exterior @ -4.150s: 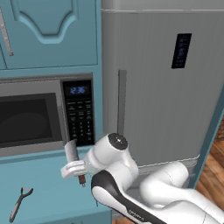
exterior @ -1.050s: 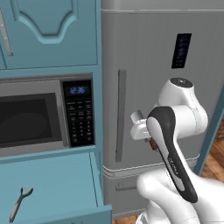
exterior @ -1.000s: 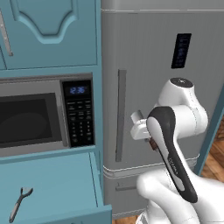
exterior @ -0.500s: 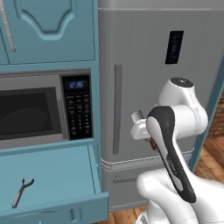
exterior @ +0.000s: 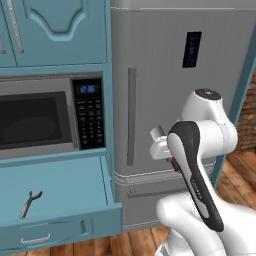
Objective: Open the drawer on the left and place the cutting tools on the cutting board.
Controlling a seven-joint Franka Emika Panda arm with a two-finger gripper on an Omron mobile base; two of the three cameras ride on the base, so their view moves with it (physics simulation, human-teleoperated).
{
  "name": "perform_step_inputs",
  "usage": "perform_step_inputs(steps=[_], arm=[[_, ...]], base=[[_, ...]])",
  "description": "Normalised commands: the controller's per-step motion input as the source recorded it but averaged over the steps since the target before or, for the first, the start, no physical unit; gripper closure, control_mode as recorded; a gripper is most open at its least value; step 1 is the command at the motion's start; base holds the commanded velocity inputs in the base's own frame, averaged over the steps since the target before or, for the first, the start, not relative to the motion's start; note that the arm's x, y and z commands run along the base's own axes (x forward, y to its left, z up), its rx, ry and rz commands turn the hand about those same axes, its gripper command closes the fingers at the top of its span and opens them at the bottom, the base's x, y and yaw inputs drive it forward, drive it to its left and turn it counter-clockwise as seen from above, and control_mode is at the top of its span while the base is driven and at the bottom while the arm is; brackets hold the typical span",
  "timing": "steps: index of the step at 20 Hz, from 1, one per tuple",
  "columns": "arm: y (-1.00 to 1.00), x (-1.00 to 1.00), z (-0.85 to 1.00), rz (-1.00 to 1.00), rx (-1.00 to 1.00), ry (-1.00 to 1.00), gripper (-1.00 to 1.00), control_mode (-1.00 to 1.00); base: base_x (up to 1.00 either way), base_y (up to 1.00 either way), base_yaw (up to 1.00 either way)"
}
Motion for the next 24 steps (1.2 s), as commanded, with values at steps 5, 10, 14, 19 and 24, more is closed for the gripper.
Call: perform_step_inputs(steps=[5, 10, 14, 19, 24], arm=[[0.0, 0.0, 0.0, 0.0, 0.0, 0.0, 1.0, 1.0], [0.0, 0.0, 0.0, 0.0, 0.0, 0.0, 1.0, 1.0], [0.0, 0.0, 0.0, 0.0, 0.0, 0.0, 1.0, 1.0], [0.0, 0.0, 0.0, 0.0, 0.0, 0.0, 1.0, 1.0], [0.0, 0.0, 0.0, 0.0, 0.0, 0.0, 1.0, 1.0]], base=[[-0.17, 0.31, 0.06], [-0.16, 0.37, 0.07], [-0.11, 0.77, 0.05], [0.01, 1.0, 0.0], [0.0, 1.0, 0.0]])
